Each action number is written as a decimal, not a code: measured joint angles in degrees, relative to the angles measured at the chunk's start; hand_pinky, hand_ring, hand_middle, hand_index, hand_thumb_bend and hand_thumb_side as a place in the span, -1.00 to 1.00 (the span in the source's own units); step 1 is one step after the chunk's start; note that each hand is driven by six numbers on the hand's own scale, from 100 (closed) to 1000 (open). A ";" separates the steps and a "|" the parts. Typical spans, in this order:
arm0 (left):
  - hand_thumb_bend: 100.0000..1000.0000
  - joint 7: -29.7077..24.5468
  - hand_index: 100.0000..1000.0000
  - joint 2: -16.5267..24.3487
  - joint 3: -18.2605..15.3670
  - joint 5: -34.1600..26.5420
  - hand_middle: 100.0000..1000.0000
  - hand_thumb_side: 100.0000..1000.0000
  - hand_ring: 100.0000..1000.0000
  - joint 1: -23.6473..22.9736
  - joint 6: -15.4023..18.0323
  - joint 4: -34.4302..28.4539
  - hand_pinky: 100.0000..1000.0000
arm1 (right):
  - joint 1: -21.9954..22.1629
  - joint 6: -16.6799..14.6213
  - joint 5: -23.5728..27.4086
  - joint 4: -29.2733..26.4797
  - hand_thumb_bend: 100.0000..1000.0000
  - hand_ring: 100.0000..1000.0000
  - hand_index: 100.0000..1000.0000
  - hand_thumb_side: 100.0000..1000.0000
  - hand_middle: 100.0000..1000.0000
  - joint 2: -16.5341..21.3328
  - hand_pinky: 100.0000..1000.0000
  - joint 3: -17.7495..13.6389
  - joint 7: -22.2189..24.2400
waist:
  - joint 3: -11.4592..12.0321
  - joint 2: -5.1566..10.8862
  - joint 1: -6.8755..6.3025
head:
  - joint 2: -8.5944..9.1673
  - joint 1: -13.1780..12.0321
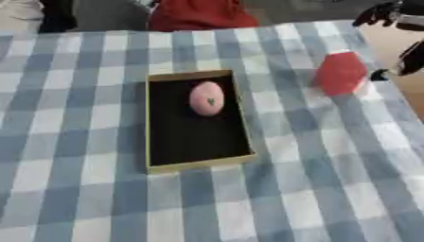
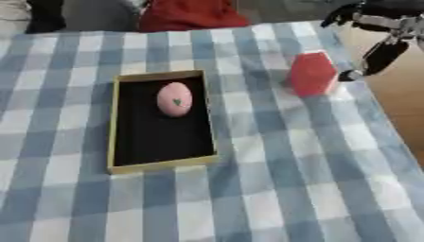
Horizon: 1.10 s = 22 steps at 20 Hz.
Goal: Pick up objects on the table and place them in the box.
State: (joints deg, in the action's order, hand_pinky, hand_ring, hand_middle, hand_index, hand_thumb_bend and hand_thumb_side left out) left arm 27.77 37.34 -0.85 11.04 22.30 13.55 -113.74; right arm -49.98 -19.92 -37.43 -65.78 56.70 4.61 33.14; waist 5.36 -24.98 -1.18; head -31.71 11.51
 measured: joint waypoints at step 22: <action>-1.00 -0.28 0.68 0.00 0.31 -0.47 0.50 0.69 0.68 0.24 0.00 0.00 0.69 | -3.93 0.36 -4.18 5.01 0.03 0.72 0.82 -0.78 0.70 -4.63 0.53 1.47 3.49 | 0.60 -0.67 0.55 | -0.51 0.75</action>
State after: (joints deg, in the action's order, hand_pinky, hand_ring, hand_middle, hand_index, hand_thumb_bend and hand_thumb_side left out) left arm 27.49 37.33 -0.54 10.57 22.54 13.55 -113.74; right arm -53.91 -19.57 -41.62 -60.77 52.07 6.08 36.63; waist 5.97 -25.65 -0.63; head -32.22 12.25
